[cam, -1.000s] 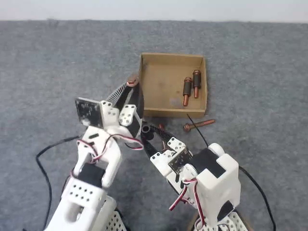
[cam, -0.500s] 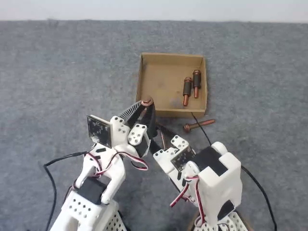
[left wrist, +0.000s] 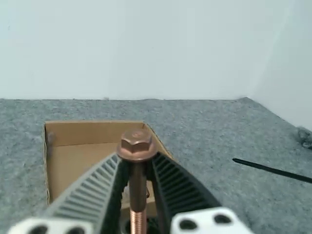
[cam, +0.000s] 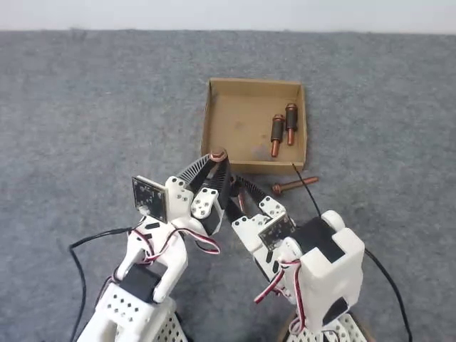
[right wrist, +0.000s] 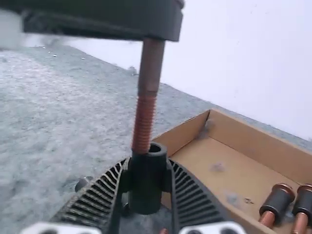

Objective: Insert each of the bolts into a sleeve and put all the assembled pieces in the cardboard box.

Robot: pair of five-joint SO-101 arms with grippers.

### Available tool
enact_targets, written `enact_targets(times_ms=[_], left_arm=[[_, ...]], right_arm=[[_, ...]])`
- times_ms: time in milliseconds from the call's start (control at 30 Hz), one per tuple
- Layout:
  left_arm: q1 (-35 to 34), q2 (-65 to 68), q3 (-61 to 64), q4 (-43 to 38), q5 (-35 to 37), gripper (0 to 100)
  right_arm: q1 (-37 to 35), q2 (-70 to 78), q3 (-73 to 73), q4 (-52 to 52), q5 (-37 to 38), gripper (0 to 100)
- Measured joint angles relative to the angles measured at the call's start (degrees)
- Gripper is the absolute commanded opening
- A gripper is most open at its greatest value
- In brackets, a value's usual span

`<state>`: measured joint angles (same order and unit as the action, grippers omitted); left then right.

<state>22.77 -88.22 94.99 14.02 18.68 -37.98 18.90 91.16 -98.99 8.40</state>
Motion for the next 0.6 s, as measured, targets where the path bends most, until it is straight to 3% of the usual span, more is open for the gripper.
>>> enact_targets(times_ms=[400,600], left_arm=[[0.0,0.0,0.2,-1.0,-0.3,1],[0.0,0.0,2.0,-5.4,-0.2,1]], right_arm=[[0.3,-0.1,0.1,0.0,0.0,0.7],[0.3,-0.4,0.2,0.0,0.0,0.7]])
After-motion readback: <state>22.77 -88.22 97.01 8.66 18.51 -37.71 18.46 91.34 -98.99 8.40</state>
